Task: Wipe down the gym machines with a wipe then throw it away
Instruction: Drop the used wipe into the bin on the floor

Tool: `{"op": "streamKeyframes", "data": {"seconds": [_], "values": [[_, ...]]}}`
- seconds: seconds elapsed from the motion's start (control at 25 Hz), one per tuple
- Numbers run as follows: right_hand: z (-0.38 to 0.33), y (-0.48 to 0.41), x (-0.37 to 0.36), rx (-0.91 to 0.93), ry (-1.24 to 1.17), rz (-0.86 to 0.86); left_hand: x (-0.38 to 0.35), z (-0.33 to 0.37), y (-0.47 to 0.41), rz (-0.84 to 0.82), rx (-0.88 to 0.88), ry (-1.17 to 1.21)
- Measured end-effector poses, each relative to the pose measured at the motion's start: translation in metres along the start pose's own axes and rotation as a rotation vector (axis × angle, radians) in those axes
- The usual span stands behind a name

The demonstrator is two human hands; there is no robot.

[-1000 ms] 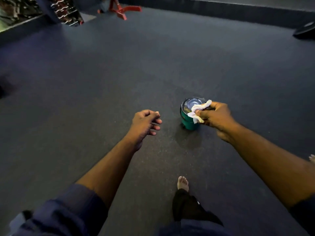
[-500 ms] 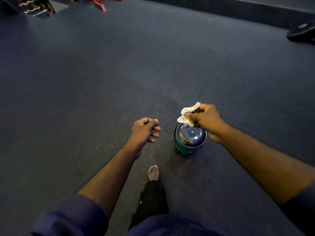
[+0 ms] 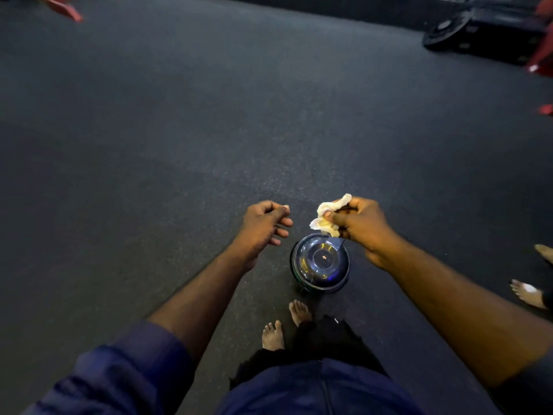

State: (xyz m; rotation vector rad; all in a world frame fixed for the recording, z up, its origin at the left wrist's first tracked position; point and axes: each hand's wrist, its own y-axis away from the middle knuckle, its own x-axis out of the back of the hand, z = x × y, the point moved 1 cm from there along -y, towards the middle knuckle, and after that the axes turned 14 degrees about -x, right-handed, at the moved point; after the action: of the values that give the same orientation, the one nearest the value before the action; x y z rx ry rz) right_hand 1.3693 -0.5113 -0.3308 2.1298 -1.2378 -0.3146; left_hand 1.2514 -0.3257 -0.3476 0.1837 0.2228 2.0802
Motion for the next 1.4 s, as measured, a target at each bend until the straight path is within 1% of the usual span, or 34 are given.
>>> {"op": "streamKeyframes", "data": {"seconds": [0.16,0.56,1.04,1.16,1.4], "values": [[-0.004,-0.018,0.005,-0.025,-0.019,0.054,0.000,0.003,-0.027,-0.040,0.008,0.020],[-0.012,-0.052,0.002,-0.044,-0.071,0.054,0.014,-0.009,-0.063,-0.043,0.032,0.020],[0.005,-0.083,0.043,-0.084,-0.200,0.139,-0.037,-0.014,-0.106,-0.182,0.070,-0.040],[0.013,-0.090,0.049,-0.115,-0.175,0.186,-0.047,-0.020,-0.114,-0.220,0.084,-0.049],[0.036,-0.088,0.055,-0.174,-0.196,0.235,-0.056,-0.037,-0.123,-0.247,0.137,-0.059]]}}
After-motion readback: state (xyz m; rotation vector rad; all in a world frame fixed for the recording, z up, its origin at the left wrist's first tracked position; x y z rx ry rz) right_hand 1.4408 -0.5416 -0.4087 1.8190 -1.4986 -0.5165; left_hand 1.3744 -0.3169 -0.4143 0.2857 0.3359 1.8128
